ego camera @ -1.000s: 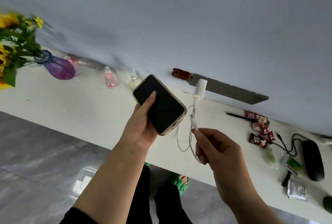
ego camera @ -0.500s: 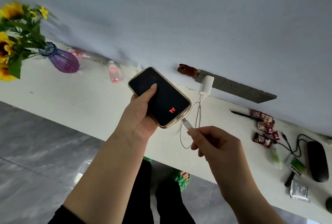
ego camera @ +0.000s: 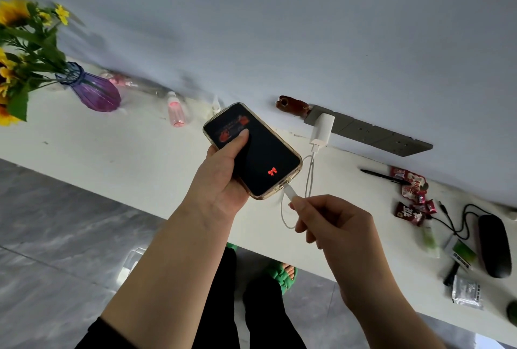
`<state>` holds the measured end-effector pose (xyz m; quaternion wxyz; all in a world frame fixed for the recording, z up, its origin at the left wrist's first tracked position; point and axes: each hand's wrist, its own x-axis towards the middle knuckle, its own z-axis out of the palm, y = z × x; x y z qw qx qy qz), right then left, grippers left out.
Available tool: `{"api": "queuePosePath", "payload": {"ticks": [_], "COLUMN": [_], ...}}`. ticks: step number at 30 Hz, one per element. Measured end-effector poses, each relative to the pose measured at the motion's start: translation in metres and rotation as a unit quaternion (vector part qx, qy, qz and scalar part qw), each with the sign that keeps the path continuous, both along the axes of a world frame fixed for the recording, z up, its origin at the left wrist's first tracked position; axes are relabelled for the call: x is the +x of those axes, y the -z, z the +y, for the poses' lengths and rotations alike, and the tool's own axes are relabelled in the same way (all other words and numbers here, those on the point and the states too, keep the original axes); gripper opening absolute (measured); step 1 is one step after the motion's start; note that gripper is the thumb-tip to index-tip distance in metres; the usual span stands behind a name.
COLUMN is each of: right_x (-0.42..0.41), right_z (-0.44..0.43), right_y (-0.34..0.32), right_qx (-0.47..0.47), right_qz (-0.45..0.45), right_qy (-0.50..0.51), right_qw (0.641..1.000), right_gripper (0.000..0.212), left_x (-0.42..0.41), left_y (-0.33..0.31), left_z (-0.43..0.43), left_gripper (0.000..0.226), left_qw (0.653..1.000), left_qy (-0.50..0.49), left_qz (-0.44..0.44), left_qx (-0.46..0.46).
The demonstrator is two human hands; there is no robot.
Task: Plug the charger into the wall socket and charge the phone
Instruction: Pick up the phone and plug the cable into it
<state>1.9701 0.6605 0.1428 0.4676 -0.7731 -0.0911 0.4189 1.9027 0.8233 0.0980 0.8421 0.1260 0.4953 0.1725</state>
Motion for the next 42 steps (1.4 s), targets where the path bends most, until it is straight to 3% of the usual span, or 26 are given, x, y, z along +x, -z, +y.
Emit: {"api": "queuePosePath", "payload": {"ticks": [13, 28, 42], "right_x": [-0.004, -0.006, -0.004], "right_z": [0.001, -0.002, 0.0], "right_y": [0.001, 0.006, 0.009], "right_qx": [-0.033, -0.034, -0.015], "right_qz": [0.023, 0.093, 0.093], "right_qy": [0.004, 0.07, 0.098], "right_qw": [0.999, 0.993, 0.991], "right_gripper": [0.021, 0.021, 0.021], "left_x": [0.0, 0.006, 0.012], "left_y": [0.0, 0.002, 0.012], "left_z": [-0.005, -0.015, -0.018], "left_gripper": [0.033, 0.04, 0.044], "left_qw": [0.997, 0.994, 0.992], "left_qy": [-0.014, 0.004, -0.005], "left_qz": [0.012, 0.019, 0.017], "left_qx": [0.074, 0.107, 0.126]}}
